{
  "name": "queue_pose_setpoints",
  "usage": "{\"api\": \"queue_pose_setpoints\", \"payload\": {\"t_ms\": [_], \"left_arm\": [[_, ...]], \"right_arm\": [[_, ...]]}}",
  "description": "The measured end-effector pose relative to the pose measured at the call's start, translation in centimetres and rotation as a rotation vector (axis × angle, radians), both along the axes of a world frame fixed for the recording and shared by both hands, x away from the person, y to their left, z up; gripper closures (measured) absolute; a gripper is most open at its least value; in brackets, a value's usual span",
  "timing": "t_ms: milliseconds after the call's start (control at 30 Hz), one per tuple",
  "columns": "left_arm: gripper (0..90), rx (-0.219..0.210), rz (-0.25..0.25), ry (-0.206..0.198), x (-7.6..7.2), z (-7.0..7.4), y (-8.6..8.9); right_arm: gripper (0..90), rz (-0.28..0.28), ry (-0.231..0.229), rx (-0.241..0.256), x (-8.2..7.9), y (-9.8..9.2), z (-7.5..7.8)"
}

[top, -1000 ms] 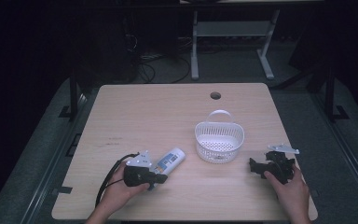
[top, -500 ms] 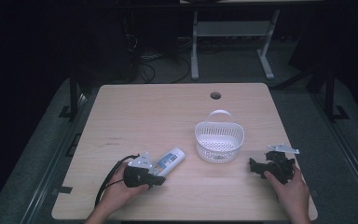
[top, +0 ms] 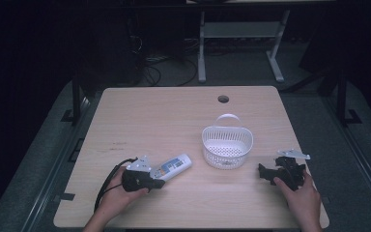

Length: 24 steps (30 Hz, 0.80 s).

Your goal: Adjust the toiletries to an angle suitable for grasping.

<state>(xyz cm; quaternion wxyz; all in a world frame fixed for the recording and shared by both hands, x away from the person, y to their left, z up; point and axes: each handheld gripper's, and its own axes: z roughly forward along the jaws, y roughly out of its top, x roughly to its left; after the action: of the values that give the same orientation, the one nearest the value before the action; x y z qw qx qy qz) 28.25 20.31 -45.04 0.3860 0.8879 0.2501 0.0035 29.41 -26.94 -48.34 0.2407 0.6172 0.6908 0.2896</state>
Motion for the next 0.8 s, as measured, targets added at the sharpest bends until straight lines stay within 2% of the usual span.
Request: {"api": "queue_pose_setpoints", "payload": {"t_ms": [800], "left_arm": [[90.0, 0.019, 0.138, -0.022, 1.6, -0.1, 3.9]], "right_arm": [[0.4, 0.0, 0.0, 0.0, 0.0, 0.0, 0.0]]}}
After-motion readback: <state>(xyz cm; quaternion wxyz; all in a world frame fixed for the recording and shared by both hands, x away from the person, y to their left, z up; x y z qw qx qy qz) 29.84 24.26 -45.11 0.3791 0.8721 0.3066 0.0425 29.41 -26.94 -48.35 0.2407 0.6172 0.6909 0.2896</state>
